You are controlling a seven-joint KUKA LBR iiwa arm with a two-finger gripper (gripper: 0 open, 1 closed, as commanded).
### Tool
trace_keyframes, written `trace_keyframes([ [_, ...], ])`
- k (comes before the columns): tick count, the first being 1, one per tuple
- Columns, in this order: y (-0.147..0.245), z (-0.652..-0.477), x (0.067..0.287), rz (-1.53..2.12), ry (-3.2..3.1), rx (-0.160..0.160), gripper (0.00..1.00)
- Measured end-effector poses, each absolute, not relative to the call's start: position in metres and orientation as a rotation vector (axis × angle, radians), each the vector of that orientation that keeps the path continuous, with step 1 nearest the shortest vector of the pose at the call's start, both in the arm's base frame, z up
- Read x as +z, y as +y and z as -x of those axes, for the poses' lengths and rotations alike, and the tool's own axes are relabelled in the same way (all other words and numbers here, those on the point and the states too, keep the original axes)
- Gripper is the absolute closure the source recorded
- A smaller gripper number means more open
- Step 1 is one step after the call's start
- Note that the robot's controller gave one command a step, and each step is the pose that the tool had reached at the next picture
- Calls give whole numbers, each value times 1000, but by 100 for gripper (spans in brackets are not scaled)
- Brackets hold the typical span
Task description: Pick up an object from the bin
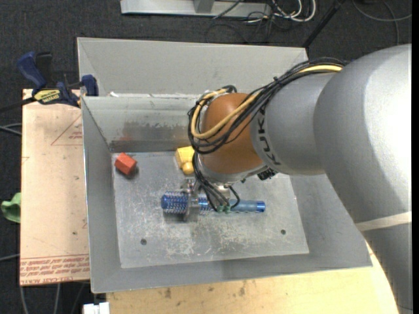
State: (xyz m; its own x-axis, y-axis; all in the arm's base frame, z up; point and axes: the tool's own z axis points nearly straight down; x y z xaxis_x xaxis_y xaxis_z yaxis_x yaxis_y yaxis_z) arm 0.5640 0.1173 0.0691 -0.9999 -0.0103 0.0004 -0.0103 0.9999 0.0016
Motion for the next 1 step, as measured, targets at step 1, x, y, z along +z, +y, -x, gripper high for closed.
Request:
trace_keyframes([
  [1,90,-529,208,-149,-3145,-1,100],
])
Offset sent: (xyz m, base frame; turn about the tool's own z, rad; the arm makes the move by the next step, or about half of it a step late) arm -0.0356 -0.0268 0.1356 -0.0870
